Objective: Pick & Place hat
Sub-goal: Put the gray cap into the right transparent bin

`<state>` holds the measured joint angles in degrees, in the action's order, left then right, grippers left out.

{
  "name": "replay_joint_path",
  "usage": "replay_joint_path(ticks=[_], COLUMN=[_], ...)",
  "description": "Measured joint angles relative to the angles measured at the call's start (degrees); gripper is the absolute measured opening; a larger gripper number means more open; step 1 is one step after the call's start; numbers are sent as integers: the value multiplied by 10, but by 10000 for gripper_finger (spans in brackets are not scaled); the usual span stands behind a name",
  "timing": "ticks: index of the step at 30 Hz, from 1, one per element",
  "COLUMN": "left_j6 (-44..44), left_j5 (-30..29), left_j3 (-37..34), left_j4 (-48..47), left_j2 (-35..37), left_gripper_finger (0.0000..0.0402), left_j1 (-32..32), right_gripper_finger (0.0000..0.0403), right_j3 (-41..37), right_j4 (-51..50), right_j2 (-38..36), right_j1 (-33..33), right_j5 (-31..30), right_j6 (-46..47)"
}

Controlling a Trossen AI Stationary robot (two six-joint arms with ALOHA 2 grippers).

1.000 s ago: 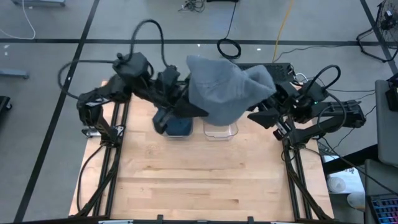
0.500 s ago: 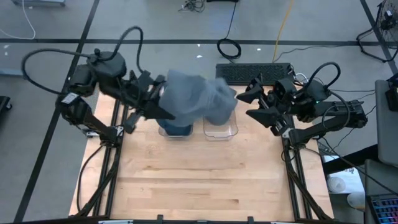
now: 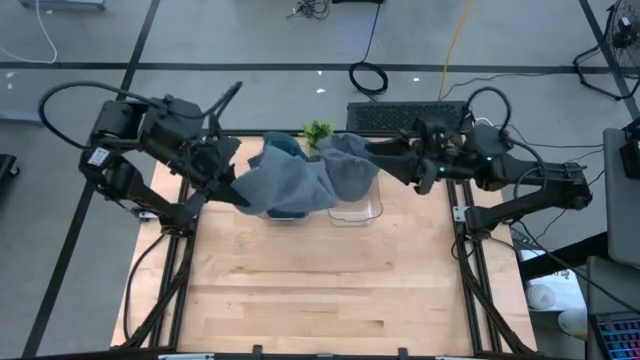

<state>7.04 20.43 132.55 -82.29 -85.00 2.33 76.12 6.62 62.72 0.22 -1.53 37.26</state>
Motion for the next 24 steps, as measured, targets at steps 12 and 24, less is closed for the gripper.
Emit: replay_joint_path(ticks=[12,24], left_j6=[-154,-143], left_j5=[-90,-116], left_j3=[0,0], left_j4=[8,-12], left_j2=[-31,-108], left_gripper_finger=[7,7], left_j1=[28,45], right_gripper_finger=[247,247], right_j3=[0,0], right_j4=[-86,-80], right_j2=[7,15], right_j1=[-22,-21], right_j5=[31,102], right_j6=[52,111])
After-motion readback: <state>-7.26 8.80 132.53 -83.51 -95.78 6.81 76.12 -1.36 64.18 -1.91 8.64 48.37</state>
